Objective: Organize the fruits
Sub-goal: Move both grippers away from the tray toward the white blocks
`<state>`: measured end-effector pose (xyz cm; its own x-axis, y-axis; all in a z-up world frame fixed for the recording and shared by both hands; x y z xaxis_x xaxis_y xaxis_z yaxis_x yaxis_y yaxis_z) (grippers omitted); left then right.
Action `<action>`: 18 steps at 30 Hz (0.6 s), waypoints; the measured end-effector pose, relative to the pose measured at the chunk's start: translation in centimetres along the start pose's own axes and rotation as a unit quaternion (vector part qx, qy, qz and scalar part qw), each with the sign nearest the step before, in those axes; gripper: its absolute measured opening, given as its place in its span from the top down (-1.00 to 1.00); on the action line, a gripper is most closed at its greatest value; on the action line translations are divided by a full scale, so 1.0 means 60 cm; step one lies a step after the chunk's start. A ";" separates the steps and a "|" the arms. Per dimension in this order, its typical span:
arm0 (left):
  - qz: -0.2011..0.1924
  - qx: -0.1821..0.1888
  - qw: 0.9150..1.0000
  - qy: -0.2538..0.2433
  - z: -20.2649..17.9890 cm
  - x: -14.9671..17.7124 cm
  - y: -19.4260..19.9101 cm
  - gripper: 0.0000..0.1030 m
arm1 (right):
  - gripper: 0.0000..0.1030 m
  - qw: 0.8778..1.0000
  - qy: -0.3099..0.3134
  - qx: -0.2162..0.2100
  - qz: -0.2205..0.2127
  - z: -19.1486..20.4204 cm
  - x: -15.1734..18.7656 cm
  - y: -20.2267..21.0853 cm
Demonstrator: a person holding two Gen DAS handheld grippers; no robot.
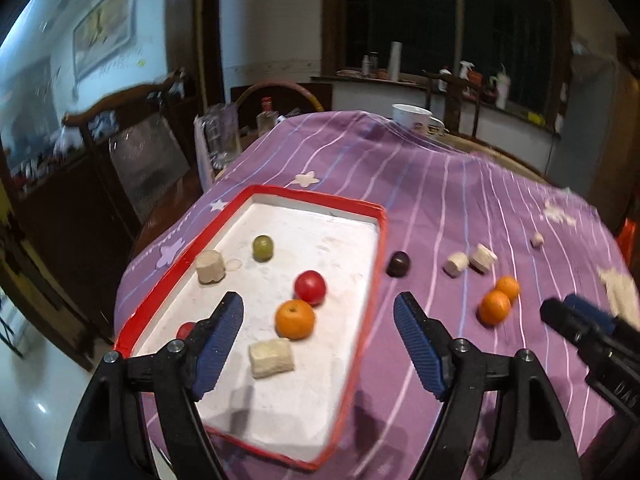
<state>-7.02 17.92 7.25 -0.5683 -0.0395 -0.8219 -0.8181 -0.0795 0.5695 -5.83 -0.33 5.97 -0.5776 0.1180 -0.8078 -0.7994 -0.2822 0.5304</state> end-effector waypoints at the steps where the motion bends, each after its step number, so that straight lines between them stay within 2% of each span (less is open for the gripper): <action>1: -0.004 -0.002 1.000 -0.010 -0.010 0.002 0.006 -0.50 | -0.21 1.000 -0.004 0.003 -0.003 -0.005 -0.001 0.007; 9: -0.019 -0.004 0.998 -0.063 -0.071 0.011 0.045 -0.56 | -0.24 1.000 -0.025 -0.004 -0.016 -0.037 0.012 0.048; 18: -0.013 0.003 0.997 -0.079 -0.096 0.017 0.045 -0.56 | -0.29 0.999 -0.038 0.000 -0.025 -0.059 0.016 0.066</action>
<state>-9.30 11.90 7.88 -0.5525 0.1194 -0.8249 -0.8335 -0.0715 0.5479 -8.98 -4.68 6.39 -0.5476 0.2031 -0.8117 -0.8276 -0.2745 0.4897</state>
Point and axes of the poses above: each gripper's, at about its wrist camera, not at the fingertips, and y roughly against the way its jaws point, z to its left, x to its underside, the point moved 3 cm from there along -y, roughly the way its jaws point, and after that the axes turned 4 degrees about -z, right-handed, at the moved point
